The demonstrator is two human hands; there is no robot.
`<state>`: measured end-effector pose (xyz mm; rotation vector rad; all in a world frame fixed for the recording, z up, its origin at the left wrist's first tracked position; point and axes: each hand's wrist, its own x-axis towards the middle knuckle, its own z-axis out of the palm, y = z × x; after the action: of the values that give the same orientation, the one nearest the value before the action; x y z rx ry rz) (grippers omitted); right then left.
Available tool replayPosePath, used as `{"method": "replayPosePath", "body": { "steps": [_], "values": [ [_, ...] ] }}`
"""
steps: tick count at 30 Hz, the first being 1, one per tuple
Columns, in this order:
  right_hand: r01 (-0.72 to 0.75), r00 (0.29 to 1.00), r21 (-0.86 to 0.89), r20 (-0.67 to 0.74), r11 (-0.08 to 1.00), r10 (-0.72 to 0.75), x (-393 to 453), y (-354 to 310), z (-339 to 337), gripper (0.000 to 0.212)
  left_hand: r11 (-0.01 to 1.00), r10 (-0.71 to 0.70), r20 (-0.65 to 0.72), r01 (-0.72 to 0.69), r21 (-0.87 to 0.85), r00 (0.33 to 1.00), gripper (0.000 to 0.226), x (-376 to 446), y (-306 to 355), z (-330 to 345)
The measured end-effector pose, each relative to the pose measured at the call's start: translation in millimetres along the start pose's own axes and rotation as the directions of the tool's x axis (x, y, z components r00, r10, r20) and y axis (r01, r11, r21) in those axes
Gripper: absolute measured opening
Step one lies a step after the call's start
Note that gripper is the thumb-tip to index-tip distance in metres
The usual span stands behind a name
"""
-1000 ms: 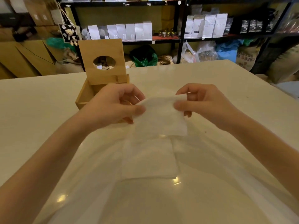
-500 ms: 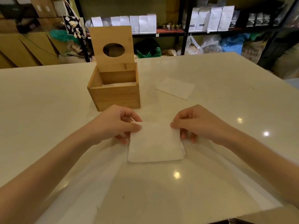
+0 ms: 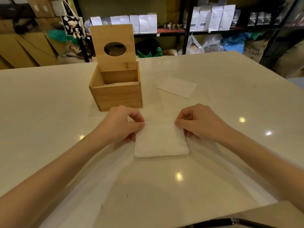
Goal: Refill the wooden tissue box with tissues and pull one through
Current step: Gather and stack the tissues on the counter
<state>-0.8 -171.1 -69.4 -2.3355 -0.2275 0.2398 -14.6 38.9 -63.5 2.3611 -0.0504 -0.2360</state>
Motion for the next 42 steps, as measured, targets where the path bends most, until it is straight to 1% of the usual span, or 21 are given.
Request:
{"method": "replayPosePath", "body": {
  "steps": [4,7,9,12,15,18,20,22,24,27,30,32,35,39,42],
  "values": [
    [0.038,0.999,-0.033,-0.010,0.999,-0.039,1,0,1,0.013,1.000,-0.012,0.003,0.012,0.006,1.000,0.009,1,-1,0],
    [0.050,0.999,-0.078,-0.010,0.996,-0.050,3,0,1,0.010,1.000,0.001,-0.008,-0.001,0.019,1.000,0.003,1,-2,0],
    [0.049,0.999,-0.107,-0.016,0.993,-0.051,4,0,2,0.006,0.999,0.025,-0.015,-0.024,0.044,1.000,0.008,1,-3,1],
    [0.063,0.997,-0.157,-0.031,0.986,-0.069,6,1,1,0.011,0.991,0.059,0.002,-0.059,0.118,0.998,0.013,1,0,0],
    [0.113,0.993,-0.235,-0.010,0.965,-0.119,5,0,-1,0.015,0.962,0.099,0.030,-0.104,0.252,0.995,0.011,1,3,1],
    [0.161,0.987,-0.341,0.043,0.926,-0.156,6,2,-4,0.016,0.897,0.129,0.062,-0.143,0.418,0.990,0.010,1,10,0],
    [0.179,0.984,-0.374,0.066,0.910,-0.167,9,3,-8,0.017,0.815,0.126,0.086,-0.152,0.559,0.988,0.017,2,18,-1],
    [0.172,0.985,-0.370,0.053,0.913,-0.164,13,5,-17,0.018,0.722,0.160,0.081,-0.173,0.669,0.984,0.025,5,27,1],
    [0.163,0.986,-0.382,0.018,0.910,-0.169,19,8,-30,0.019,0.663,0.261,0.042,-0.210,0.719,0.964,0.029,12,39,4],
    [0.154,0.983,-0.451,-0.018,0.879,-0.182,32,13,-50,0.021,0.604,0.422,-0.021,-0.263,0.752,0.906,0.029,31,53,11],
    [0.134,0.979,-0.507,-0.063,0.851,-0.192,49,17,-66,0.023,0.569,0.493,-0.038,-0.290,0.770,0.869,0.024,63,65,17],
    [0.121,0.975,-0.546,-0.090,0.829,-0.202,62,22,-74,0.025,0.572,0.499,-0.053,-0.283,0.770,0.865,0.022,88,72,20],
    [0.092,0.973,-0.587,-0.118,0.804,-0.198,86,31,-82,0.026,0.615,0.462,-0.080,-0.254,0.746,0.883,0.023,125,78,25],
    [0.042,0.976,-0.616,-0.142,0.787,-0.163,114,42,-85,0.031,0.586,0.412,-0.088,-0.190,0.788,0.907,0.029,167,81,33],
    [0.025,0.978,-0.616,-0.147,0.788,-0.146,128,48,-82,0.033,0.552,0.363,-0.076,-0.148,0.820,0.929,0.032,182,82,42]
  ]
}}
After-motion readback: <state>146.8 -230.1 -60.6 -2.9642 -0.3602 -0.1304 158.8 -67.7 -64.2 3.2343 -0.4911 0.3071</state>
